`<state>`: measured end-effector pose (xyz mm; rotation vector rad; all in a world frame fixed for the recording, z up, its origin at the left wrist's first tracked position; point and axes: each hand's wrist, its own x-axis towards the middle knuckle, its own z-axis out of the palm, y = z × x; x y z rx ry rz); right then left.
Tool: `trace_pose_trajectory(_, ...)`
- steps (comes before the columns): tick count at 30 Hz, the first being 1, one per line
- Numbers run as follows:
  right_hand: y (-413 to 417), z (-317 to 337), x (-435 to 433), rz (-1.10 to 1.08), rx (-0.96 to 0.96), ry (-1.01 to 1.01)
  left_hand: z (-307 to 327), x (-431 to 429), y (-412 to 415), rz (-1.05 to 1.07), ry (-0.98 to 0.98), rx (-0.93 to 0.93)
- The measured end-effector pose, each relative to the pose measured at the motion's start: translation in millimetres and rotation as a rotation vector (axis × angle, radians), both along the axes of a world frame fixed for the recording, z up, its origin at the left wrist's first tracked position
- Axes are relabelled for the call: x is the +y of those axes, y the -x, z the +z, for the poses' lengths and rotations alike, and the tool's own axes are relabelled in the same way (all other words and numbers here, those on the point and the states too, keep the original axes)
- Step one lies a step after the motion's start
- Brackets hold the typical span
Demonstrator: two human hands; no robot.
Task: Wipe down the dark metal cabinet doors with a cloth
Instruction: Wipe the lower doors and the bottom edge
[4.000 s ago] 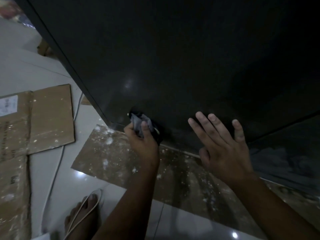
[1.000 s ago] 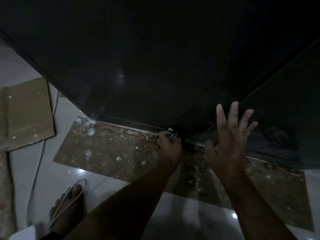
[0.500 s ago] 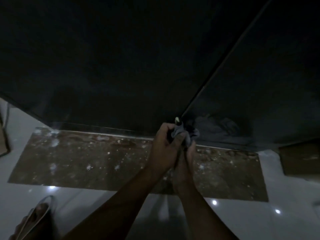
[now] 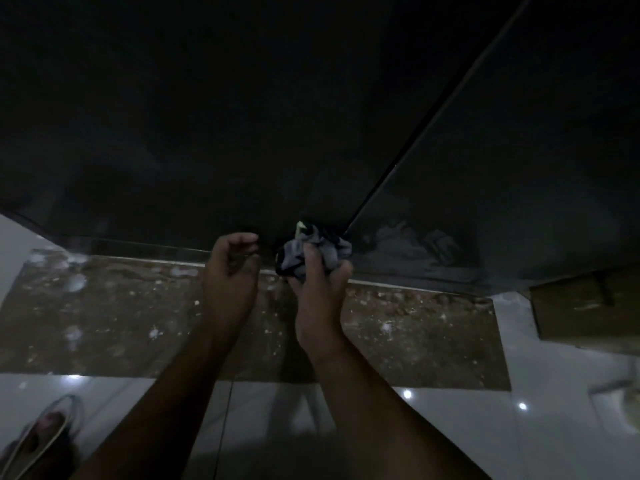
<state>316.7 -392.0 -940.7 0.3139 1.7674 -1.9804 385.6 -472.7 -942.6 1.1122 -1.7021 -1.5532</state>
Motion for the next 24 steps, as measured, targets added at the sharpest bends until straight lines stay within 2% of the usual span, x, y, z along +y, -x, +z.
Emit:
trace_pose_trajectory(3, 3, -3, -3, -0.16, -0.094, 0.138, 3, -3, -1, 0.042, 0.012, -0.036)
trace_pose_trajectory(7, 5, 3, 7, -0.315, -0.161, 0.21, 10, -2, 1, 0.055, 0.038, -0.066)
trace_pose_trajectory(11, 28, 23, 15, -0.669, -0.138, 0.214, 30, 13, 7, 0.018, 0.314, -0.207)
trace_pose_trajectory(13, 54, 40, 27, -0.817, -0.058, 0.167, 43, 25, 12, -0.026, 0.468, -0.277)
trace_pose_trajectory(16, 66, 49, 35, -0.802, 0.152, 0.02, 51, 43, 20, -0.104, 0.604, -0.225)
trace_pose_trajectory(19, 50, 38, 26, -0.664, 0.286, -0.098, 55, 55, 25, -0.164, 0.715, -0.112)
trace_pose_trajectory(21, 39, 28, 21, -0.571, 0.294, -0.118, 56, 57, 28, -0.197, 0.737, -0.041)
trace_pose_trajectory(24, 34, 22, 24, -0.483, 0.188, -0.075, 52, 59, 29, -0.223, 0.742, 0.0)
